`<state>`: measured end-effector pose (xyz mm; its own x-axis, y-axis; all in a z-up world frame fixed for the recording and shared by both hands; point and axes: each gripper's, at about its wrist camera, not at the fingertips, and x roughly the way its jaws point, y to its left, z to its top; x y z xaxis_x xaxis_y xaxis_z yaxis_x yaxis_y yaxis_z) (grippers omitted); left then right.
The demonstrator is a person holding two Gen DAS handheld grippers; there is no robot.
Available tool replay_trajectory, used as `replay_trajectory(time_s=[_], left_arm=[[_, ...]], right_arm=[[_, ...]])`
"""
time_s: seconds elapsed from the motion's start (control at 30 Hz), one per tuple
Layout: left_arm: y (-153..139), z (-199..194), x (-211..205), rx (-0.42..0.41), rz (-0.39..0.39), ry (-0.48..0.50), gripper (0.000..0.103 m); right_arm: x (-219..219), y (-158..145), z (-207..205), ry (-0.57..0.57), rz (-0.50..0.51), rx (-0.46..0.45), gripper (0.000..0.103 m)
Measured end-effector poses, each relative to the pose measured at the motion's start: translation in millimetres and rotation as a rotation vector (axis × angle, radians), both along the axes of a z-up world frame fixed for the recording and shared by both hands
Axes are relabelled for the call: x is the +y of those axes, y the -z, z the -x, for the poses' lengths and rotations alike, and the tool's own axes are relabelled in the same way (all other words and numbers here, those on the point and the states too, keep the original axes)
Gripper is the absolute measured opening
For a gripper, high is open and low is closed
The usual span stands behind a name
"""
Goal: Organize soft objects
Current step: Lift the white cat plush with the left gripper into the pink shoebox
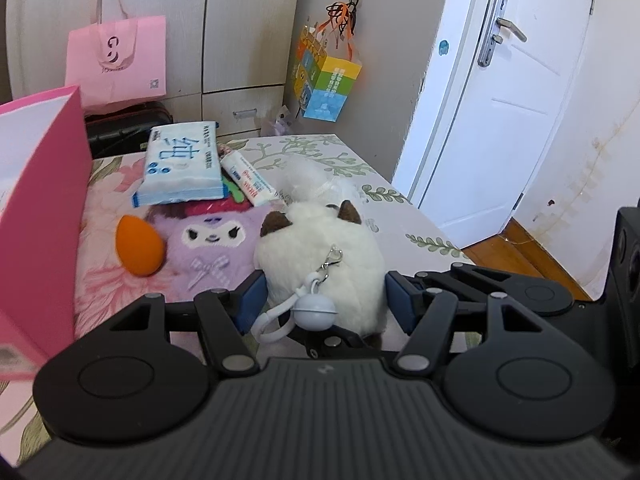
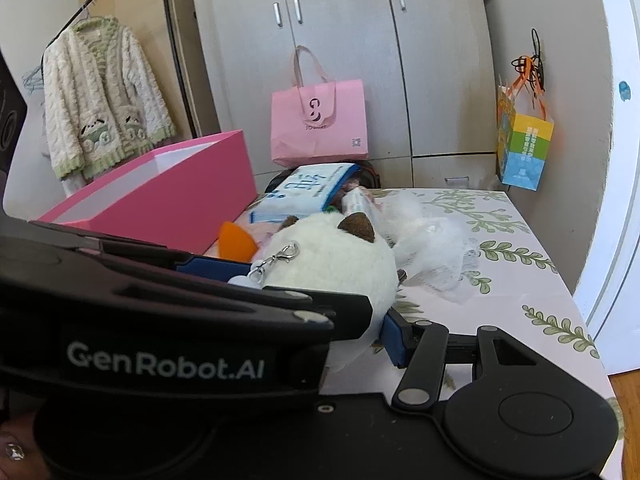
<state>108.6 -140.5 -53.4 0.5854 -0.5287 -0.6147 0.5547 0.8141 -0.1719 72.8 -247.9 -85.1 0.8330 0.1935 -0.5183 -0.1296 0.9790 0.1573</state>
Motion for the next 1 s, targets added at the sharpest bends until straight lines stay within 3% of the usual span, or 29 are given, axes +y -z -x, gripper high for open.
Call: replay_trajectory(time_s=[0.3, 0.7, 1.0], left_arm=[[-20, 33, 41, 0.025, 0.032, -0.037, 0.064], [-38, 75, 119, 0.014, 0.018, -0.160, 0.064], [-55, 81, 172, -0.003, 0.014, -0.267, 0.064]], right_arm=[[35, -26, 29, -0.045, 0.054, 0.014, 0.061], [102, -41, 56, -0.186, 0.022, 0.007, 0.061], [149, -53, 46, -0.338, -0.025, -0.003, 0.062]])
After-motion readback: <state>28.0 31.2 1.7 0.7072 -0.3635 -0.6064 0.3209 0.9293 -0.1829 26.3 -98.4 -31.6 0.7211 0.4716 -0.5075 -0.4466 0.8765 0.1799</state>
